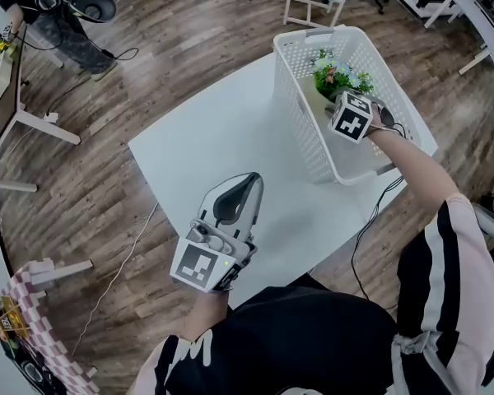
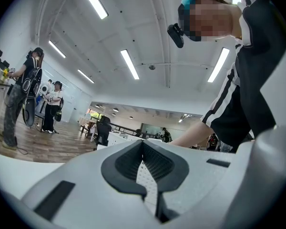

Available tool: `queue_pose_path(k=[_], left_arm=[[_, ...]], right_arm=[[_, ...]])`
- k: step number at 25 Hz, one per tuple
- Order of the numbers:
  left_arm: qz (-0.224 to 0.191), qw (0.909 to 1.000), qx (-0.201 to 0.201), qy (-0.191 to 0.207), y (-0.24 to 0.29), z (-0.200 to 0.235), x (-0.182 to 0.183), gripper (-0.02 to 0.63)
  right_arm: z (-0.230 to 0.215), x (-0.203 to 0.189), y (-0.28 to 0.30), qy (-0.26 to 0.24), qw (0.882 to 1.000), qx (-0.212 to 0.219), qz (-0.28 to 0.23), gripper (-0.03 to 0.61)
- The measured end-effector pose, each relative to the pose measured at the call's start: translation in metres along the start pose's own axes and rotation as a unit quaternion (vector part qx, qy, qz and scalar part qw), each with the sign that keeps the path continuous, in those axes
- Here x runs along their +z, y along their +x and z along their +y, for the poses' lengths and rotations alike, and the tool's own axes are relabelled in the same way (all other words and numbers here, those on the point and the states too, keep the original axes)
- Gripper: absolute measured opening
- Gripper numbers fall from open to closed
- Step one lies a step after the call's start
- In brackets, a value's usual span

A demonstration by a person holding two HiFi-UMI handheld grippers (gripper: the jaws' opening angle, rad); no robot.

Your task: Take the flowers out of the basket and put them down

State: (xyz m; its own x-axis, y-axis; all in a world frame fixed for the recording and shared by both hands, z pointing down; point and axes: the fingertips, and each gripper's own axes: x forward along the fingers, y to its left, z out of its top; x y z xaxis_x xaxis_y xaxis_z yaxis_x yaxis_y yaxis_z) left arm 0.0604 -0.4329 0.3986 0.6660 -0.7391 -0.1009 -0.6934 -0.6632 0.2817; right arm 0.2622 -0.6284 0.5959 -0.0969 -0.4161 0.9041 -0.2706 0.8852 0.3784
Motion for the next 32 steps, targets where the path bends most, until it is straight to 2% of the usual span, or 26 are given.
queue_pose_path(k=[2, 6, 9, 14, 18, 22, 32], left_arm=[[0.002, 1.0000, 0.002, 0.000, -0.003, -0.001, 0.000, 0.005], [0.005, 1.0000, 0.008, 0.001, -0.010, 0.002, -0.001, 0.005], [0.007, 0.9999, 0.014, 0.002, -0.014, 0.003, -0.002, 0.005], [0.023, 0.9993, 0.000, 0.029, -0.019, -0.004, -0.007, 0.005], [0.015, 0.9997, 0.010, 0.016, -0.019, -0.009, -0.001, 0.005], [0.008, 0.9996, 0.016, 0.021, -0.024, -0.010, 0.004, 0.005], [-0.002, 0.9995, 0.012, 0.030, -0.020, -0.028, 0.014, 0.005]], right_arm=[[-0.001, 0.000, -0.002, 0.004, 1.000, -0.003, -0.001, 0.100], [0.000, -0.002, -0.004, -0.023, 1.000, -0.003, 0.011, 0.092], [0.000, -0.003, -0.005, -0.019, 1.000, 0.003, 0.009, 0.091], [0.001, -0.001, -0.013, -0.032, 0.999, 0.001, 0.007, 0.089], [0.003, 0.004, -0.025, -0.040, 0.999, 0.004, 0.002, 0.086], [-0.003, 0.004, -0.039, -0.050, 0.999, -0.006, 0.001, 0.086], [-0.005, 0.015, -0.086, -0.127, 0.991, -0.039, -0.011, 0.085]])
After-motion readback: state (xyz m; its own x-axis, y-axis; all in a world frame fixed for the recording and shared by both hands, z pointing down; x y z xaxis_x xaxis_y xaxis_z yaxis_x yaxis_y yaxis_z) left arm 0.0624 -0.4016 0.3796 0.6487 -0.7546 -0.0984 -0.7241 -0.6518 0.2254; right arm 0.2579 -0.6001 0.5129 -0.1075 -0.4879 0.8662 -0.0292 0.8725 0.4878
